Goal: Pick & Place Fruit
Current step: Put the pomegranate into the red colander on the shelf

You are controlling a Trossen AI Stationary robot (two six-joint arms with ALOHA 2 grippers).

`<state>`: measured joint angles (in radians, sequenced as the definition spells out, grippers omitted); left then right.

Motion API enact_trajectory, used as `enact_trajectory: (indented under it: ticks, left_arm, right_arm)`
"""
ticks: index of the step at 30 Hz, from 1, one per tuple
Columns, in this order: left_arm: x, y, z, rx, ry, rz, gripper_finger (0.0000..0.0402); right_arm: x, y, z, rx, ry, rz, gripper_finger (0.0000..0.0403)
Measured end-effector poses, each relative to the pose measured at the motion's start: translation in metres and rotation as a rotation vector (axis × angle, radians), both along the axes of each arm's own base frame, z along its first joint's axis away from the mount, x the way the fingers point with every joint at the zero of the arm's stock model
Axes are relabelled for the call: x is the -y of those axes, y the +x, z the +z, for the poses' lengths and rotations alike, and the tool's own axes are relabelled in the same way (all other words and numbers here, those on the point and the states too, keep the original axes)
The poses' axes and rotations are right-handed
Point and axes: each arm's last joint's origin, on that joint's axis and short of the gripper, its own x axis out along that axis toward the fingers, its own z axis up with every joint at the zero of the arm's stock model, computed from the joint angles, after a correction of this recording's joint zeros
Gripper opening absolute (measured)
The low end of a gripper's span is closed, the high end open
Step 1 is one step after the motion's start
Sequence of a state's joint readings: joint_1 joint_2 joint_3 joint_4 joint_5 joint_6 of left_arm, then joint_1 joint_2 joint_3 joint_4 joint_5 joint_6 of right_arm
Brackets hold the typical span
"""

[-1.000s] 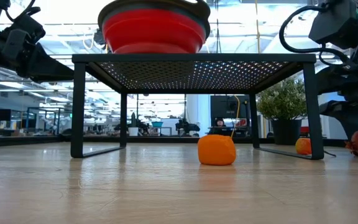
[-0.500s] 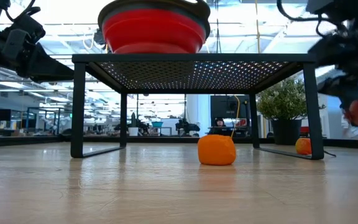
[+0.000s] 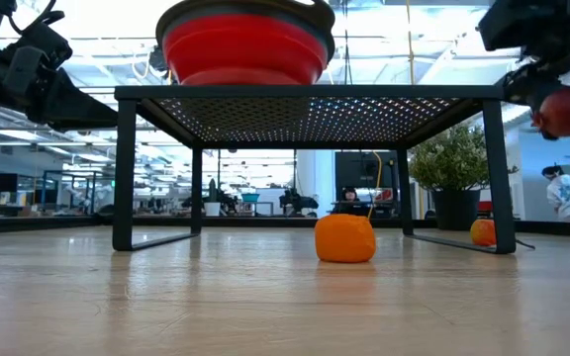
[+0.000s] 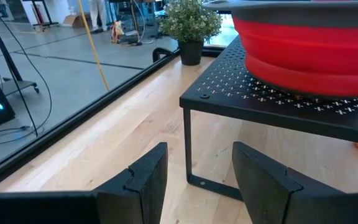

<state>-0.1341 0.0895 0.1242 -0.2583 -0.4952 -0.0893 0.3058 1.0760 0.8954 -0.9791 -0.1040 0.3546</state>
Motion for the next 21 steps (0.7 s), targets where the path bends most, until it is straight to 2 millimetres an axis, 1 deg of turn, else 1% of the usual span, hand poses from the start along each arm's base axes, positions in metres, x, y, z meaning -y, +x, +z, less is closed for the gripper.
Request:
enact_trajectory:
  ticks: [6, 21]
  left_arm:
    - [0.0, 0.0, 0.0, -0.001, 0.003, -0.001, 0.018]
    - [0.0002, 0.0001, 0.0, -0.001, 0.001, -0.008, 0.0179]
  right_arm:
    - [-0.0001, 0.0004, 0.0081, 0.006, 0.0, -0.001, 0.02]
    - [0.0006, -0.0033, 0.0069, -0.037, 0.004, 0.005, 0.02]
